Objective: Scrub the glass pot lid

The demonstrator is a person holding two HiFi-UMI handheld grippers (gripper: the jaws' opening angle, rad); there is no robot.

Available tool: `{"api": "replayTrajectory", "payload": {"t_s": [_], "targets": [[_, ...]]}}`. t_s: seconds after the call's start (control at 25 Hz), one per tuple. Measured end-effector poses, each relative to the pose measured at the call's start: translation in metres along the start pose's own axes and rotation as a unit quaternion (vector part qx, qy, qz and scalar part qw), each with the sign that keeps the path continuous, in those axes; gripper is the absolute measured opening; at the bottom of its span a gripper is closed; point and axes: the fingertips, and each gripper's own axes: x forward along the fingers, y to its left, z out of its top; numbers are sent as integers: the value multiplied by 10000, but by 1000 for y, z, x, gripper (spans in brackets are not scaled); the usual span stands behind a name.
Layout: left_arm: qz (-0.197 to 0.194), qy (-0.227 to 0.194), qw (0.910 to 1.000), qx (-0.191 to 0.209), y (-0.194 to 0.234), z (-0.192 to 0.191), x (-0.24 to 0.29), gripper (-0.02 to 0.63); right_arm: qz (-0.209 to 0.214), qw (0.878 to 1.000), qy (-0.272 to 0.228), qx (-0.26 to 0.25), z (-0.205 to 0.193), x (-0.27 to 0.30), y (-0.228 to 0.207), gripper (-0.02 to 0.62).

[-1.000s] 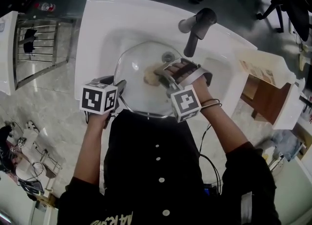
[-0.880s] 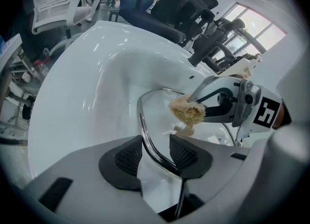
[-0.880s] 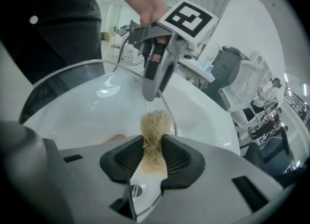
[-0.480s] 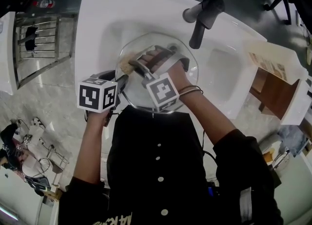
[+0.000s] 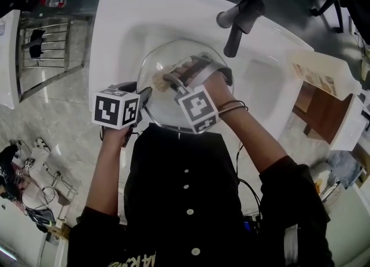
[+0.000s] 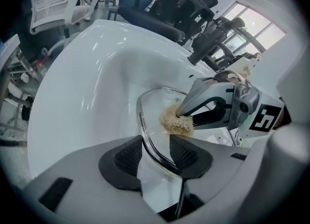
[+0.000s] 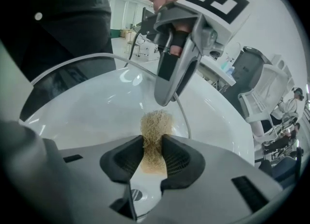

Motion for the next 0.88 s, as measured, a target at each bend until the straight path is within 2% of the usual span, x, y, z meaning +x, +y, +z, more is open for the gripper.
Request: {"api": "replayTrajectory", "payload": {"t_s": [0.24,0.44,0.88], "targets": [[13,6,10000,0,1,-1,0,198,256,9992,117,-281,-8,-15,26,129],[25,-34,10000,-4,2,1,-1,198,289,9985,167,-433,-14,-27,41,129],[19,-23,10000,-18,2,0,-1,198,567,9973,261,-387,-31,-60,82,129]]}}
